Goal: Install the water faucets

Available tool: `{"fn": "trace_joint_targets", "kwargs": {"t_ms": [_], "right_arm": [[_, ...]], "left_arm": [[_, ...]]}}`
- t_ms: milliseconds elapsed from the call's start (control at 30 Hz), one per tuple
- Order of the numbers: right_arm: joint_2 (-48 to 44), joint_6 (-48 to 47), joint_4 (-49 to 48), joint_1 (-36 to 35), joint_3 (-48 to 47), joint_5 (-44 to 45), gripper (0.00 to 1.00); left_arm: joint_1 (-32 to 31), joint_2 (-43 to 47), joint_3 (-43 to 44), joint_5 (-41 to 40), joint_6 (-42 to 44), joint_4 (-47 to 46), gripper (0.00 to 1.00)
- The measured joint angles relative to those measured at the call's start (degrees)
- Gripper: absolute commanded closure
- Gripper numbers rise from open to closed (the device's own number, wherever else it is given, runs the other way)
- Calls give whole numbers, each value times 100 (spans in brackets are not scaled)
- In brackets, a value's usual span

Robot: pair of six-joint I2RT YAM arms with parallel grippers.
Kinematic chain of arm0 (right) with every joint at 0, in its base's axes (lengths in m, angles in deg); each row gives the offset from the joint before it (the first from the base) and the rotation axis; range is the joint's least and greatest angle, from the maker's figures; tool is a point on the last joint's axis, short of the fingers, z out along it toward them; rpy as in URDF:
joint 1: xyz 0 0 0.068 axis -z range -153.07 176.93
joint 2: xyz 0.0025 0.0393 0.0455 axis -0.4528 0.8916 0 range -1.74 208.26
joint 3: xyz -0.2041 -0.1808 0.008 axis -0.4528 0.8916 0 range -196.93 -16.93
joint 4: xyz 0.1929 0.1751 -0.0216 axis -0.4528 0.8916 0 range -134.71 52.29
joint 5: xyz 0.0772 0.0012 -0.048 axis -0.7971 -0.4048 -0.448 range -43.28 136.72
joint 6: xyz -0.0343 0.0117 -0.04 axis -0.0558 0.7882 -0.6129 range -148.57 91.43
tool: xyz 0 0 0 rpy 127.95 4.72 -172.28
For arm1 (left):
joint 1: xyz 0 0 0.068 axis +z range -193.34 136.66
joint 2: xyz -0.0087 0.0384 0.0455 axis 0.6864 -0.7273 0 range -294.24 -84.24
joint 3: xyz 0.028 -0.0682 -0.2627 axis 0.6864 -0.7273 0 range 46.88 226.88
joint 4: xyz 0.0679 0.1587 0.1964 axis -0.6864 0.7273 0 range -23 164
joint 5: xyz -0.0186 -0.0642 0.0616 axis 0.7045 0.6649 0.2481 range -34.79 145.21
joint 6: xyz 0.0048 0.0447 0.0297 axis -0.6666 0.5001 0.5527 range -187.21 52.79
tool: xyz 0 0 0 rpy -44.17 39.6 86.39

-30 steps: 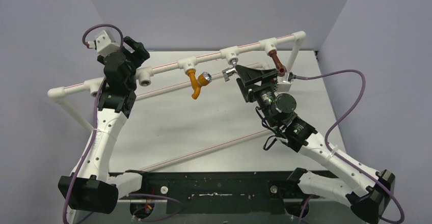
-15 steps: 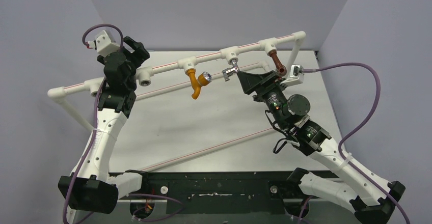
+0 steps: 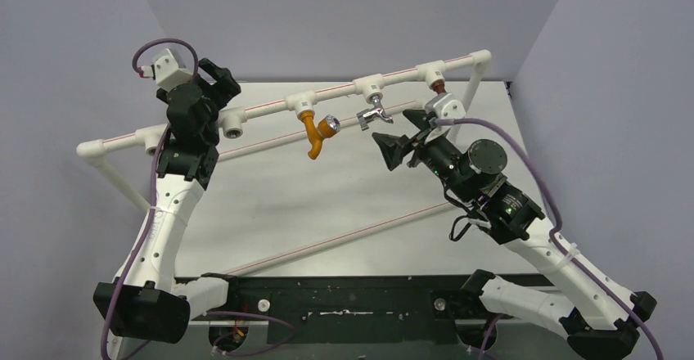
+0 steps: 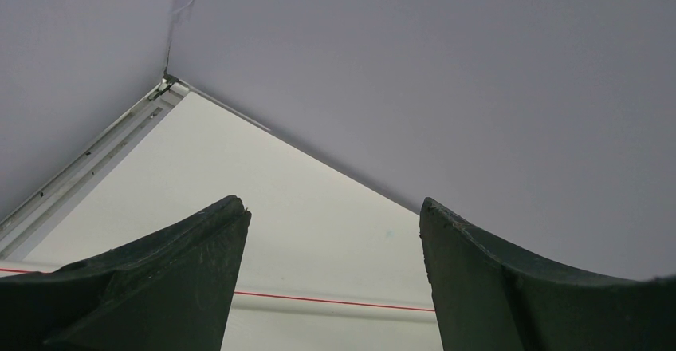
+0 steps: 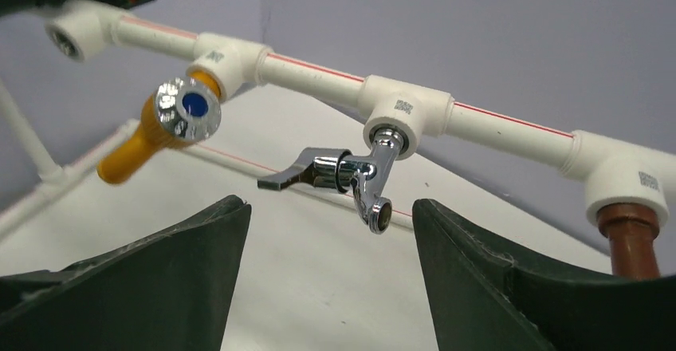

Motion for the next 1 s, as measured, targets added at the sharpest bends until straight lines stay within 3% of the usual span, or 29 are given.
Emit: {"fn": "trace_joint_targets", "kwargs": {"t_ms": [400,700,1000], "right_arm": [[-385,-4199,719,-37,229,-752,22],[-356,-6540,577,-153,420,-284,21],[168,-8389,4,-859,553,568,23]], "left_arm": [[0,0,0,42,0,0,24],[0,0,0,63,0,0,24],[4,0,0,68,0,0,24]]}}
